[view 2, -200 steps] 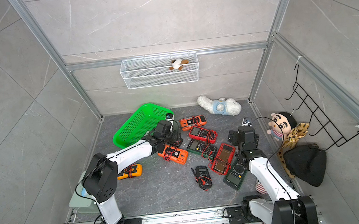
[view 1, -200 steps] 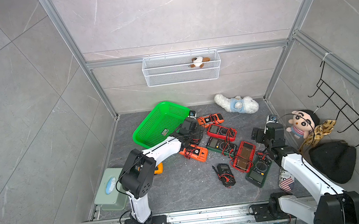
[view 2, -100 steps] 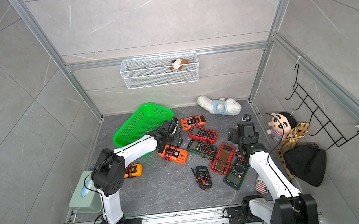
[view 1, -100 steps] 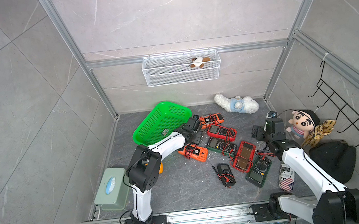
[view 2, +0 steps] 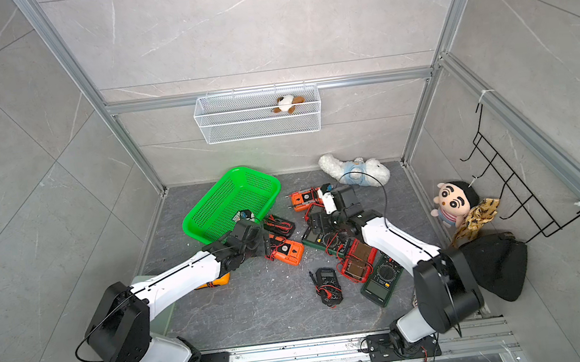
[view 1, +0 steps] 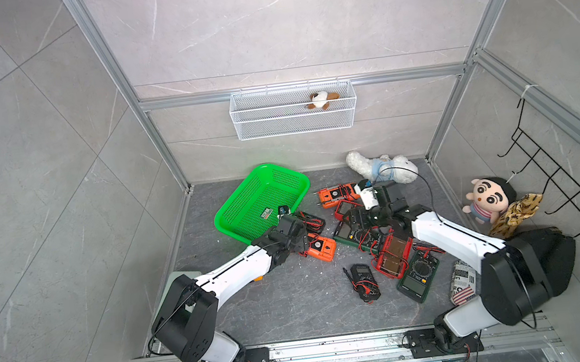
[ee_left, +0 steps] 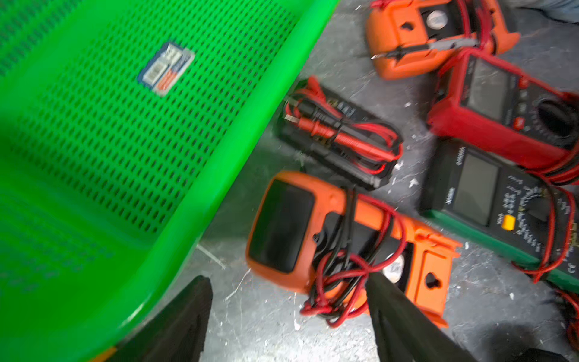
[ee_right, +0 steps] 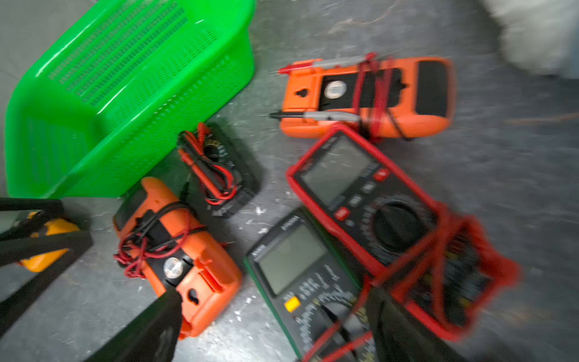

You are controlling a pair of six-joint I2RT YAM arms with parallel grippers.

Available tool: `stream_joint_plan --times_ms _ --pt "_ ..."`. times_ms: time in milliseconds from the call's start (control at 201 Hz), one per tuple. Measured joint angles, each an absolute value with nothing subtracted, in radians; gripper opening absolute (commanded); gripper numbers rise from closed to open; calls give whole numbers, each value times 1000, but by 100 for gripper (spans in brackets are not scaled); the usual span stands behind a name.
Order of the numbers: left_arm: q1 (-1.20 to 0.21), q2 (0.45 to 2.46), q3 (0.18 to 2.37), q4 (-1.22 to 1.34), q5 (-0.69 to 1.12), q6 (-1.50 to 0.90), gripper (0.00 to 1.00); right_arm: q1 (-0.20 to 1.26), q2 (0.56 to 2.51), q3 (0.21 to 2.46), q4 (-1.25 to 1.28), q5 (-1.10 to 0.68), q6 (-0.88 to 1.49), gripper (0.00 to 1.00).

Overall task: Put the multimeter into the basket
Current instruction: Pick up the multimeter from the center of the board.

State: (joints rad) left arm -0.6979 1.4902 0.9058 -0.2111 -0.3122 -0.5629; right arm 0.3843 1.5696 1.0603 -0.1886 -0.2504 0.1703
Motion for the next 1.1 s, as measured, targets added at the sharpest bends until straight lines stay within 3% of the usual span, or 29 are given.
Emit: stream_joint_plan --times_ms 279,418,597,811,1100 --pt "-698 1433 730 -82 -266 -710 79 445 1889 1247 -117 -433 245 72" --pt "-698 1431 693 -36 -250 -749 79 464 1954 1264 -101 -491 291 70" --pt "-698 1431 685 11 -240 -775 79 493 1969 1253 -91 -526 327 69" --pt "-698 1431 682 50 -233 -801 81 522 1961 1162 -28 -560 386 62" --pt "-698 1453 662 99 -214 -839 92 588 1888 980 138 -594 568 53"
